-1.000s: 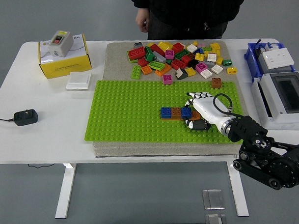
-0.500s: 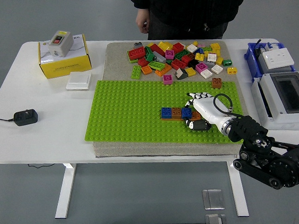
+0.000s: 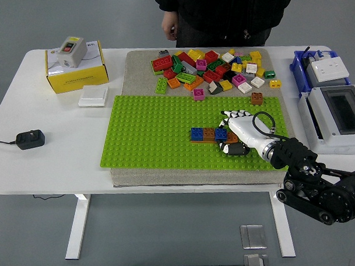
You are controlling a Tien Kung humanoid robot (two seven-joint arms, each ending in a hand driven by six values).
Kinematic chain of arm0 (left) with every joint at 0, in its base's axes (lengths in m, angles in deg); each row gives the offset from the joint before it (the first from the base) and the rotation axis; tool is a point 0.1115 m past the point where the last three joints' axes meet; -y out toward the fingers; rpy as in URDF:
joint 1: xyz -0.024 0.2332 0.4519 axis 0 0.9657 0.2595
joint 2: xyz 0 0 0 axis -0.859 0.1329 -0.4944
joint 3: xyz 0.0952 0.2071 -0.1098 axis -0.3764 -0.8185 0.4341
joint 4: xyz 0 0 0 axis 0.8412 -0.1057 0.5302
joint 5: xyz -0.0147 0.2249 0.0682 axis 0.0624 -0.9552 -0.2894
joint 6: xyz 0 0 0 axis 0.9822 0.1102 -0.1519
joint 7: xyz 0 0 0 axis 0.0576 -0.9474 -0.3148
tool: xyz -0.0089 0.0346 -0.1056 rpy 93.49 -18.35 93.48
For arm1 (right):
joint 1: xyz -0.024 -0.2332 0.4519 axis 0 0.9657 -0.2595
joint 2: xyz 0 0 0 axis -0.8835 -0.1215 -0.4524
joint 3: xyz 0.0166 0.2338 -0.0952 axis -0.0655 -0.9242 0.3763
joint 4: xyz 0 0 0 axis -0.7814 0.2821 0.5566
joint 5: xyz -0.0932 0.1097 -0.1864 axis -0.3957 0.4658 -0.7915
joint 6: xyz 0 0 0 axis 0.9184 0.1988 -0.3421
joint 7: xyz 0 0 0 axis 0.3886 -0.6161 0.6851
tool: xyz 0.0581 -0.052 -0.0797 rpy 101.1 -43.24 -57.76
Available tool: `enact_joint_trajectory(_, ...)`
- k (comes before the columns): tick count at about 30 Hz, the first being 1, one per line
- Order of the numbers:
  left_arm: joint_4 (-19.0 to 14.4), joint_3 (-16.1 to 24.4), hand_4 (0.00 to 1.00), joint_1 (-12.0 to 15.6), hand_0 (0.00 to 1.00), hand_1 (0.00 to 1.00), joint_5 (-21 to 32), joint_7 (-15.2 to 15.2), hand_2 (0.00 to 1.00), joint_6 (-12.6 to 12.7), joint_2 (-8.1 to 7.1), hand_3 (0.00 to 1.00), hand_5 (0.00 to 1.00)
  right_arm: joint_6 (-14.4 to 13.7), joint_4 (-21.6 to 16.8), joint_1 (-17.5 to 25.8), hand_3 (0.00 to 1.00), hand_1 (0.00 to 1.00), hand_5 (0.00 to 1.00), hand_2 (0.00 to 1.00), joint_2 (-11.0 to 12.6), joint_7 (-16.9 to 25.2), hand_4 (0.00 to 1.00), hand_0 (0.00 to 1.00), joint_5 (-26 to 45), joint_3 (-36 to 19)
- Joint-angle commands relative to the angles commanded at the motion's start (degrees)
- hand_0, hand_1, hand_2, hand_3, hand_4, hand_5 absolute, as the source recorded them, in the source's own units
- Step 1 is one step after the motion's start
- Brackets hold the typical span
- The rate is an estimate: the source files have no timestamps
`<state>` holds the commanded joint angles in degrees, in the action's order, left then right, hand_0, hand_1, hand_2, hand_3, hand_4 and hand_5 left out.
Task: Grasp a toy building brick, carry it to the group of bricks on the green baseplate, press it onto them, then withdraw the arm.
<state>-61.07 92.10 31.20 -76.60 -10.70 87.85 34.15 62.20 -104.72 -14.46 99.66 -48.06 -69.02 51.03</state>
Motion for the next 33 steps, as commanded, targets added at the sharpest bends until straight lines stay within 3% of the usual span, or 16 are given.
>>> enact_joint_trajectory(33,0.0,-0.2,0.431,0.1,0.635,0.604,0.2,-0.2,0.566,-0.1,0.02,0.709,0.718,-0.2,0.0,0.2,0.733,0.998,0.413,0.998,0.0,0.1,0.514,0.998,0.4,0.3)
